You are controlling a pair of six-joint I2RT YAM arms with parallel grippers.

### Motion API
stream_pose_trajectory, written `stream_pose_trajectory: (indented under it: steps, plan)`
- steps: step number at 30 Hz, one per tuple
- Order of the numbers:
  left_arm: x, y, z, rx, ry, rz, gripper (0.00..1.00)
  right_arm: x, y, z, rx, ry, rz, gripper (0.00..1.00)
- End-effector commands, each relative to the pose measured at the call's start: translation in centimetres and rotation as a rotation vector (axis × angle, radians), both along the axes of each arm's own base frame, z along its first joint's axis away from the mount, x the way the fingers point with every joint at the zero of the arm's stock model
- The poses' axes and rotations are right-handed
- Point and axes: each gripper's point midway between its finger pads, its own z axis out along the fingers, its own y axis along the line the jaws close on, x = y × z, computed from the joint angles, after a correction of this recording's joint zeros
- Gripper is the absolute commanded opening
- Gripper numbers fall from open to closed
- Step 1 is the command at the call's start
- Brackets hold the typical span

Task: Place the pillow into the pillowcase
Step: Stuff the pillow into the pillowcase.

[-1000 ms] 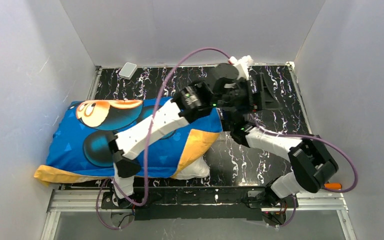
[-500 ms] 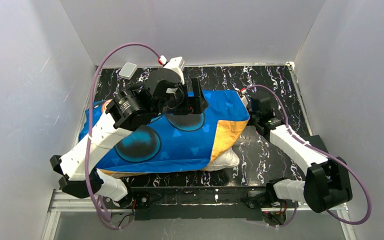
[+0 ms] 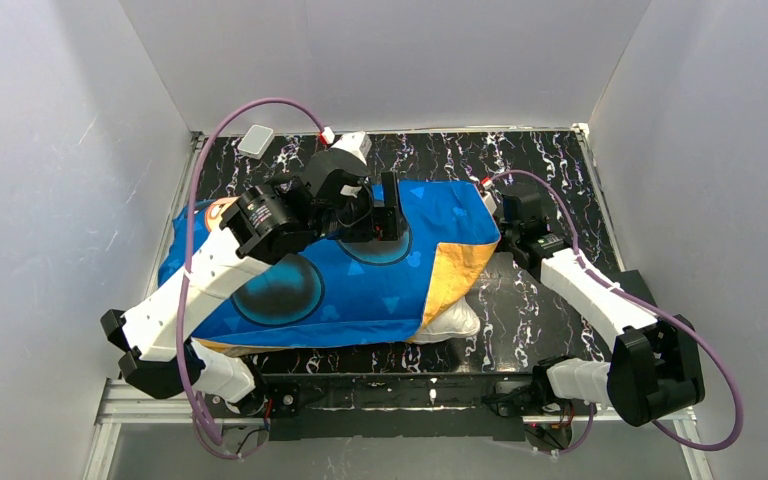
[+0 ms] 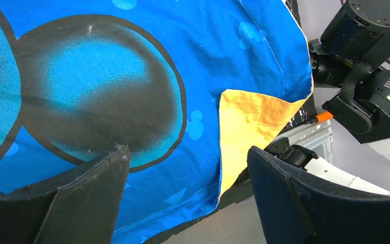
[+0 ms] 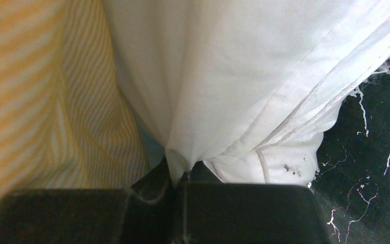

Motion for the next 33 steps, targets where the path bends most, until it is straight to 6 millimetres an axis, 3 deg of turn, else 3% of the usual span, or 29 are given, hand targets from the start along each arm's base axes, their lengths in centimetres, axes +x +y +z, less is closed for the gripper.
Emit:
stream_pose_trajectory:
  steps: [1, 6, 9, 12, 17, 20, 22, 25, 30, 33]
  plan:
    - [0.0, 1.4, -0.8, 0.034, 0.024, 0.036, 0.84, 0.8, -0.1, 2.4, 0.02, -0.086, -0.001, 0.01]
    - [-0.2, 3.3, -2.2, 0.077, 0.068, 0.089, 0.84, 0.9, 0.0, 2.4, 0.021, -0.083, 0.0, 0.01]
    - [-0.6, 5.4, -3.4, 0.132, 0.103, 0.146, 0.84, 1.0, 0.0, 2.3, 0.021, -0.078, -0.001, 0.01]
    - [-1.1, 8.5, -4.7, 0.207, 0.141, 0.241, 0.85, 1.0, 0.0, 2.3, 0.021, -0.078, -0.002, 0.01]
    - [-2.8, 15.3, -7.7, 0.365, 0.29, 0.474, 0.86, 1.0, 0.0, 2.2, 0.022, -0.071, -0.002, 0.01]
    - [-3.9, 17.4, -9.8, 0.376, 0.378, 0.556, 0.86, 1.0, 0.0, 2.3, 0.023, -0.071, -0.004, 0.01]
    - [-3.7, 16.8, -11.2, 0.325, 0.408, 0.552, 0.84, 1.0, 0.0, 2.3, 0.022, -0.066, -0.005, 0.01]
    - [-2.1, 13.8, -13.2, 0.211, 0.421, 0.468, 0.74, 0.8, -0.2, 2.8, 0.021, -0.071, -0.013, 0.01]
    - [2.1, 5.9, -15.8, 0.056, 0.476, 0.271, 0.59, 0.3, -0.9, 3.7, 0.025, -0.077, -0.031, 0.01]
    - [5.0, 1.0, -15.8, -0.001, 0.51, 0.154, 0.55, -0.1, -1.3, 4.0, 0.025, -0.076, -0.038, 0.01]
